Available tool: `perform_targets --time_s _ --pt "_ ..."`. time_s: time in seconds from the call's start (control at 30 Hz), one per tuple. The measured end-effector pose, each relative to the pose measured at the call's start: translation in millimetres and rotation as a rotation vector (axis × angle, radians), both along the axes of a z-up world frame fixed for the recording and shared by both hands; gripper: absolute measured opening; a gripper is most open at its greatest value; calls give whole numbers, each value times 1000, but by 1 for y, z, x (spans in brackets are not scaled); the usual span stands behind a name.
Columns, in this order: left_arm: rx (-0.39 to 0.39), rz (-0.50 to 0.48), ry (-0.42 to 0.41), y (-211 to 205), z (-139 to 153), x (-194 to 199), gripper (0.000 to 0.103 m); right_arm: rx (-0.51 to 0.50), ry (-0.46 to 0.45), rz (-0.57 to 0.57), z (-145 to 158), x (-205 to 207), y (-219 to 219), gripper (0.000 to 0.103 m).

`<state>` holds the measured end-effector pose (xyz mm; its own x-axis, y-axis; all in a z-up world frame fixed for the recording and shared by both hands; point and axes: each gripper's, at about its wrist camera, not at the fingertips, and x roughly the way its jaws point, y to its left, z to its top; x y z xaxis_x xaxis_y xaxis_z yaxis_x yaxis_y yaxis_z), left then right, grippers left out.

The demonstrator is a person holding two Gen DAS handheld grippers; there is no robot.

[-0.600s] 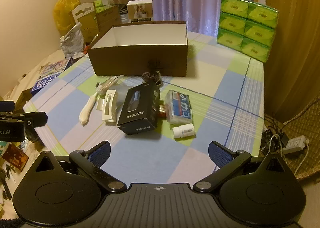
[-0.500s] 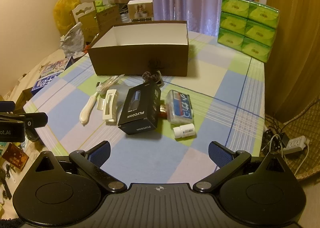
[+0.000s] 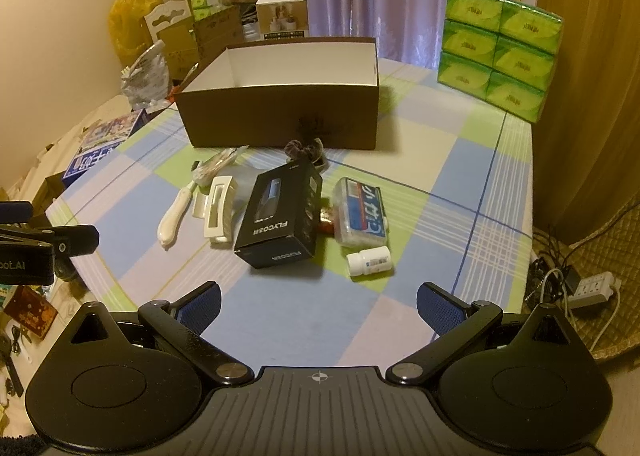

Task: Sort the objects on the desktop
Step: 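Move both tools toward the items in front of the brown box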

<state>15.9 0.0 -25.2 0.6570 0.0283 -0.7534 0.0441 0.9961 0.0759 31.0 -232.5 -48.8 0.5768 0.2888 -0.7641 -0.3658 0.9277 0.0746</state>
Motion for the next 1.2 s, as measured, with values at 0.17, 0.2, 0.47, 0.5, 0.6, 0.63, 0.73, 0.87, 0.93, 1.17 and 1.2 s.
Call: perform_targets --time_s 0.17,0.2,0.47,0.5,0.6,0.63,0.73,0.87,0.93,1.17,1.2 --pt "4 0 3 -3 -2 2 102 1 1 5 0 2 -1 101" --pt "4 0 3 -3 -2 3 102 1 2 5 -1 3 -1 101" --pt "9 -3 15 -4 -4 7 102 1 9 10 -2 10 -1 101" --pt "10 -3 17 -4 -4 8 102 1 9 11 -2 10 -1 101" --pt "11 -2 20 -4 -4 11 102 4 11 13 -3 12 0 101" --pt "12 -2 21 -4 -4 12 102 5 13 13 -3 13 0 101" --pt "14 1 19 -3 -4 15 102 4 14 11 -4 17 -1 101" --pt "16 7 16 -1 -5 20 102 20 15 1 -5 22 -5 101" --pt "16 10 13 0 -6 23 102 34 17 -7 -6 26 -8 101" --pt "20 22 7 4 -10 33 102 69 24 -20 -11 36 -18 101" --pt "21 24 9 4 -11 34 102 77 23 -16 -12 37 -19 101"
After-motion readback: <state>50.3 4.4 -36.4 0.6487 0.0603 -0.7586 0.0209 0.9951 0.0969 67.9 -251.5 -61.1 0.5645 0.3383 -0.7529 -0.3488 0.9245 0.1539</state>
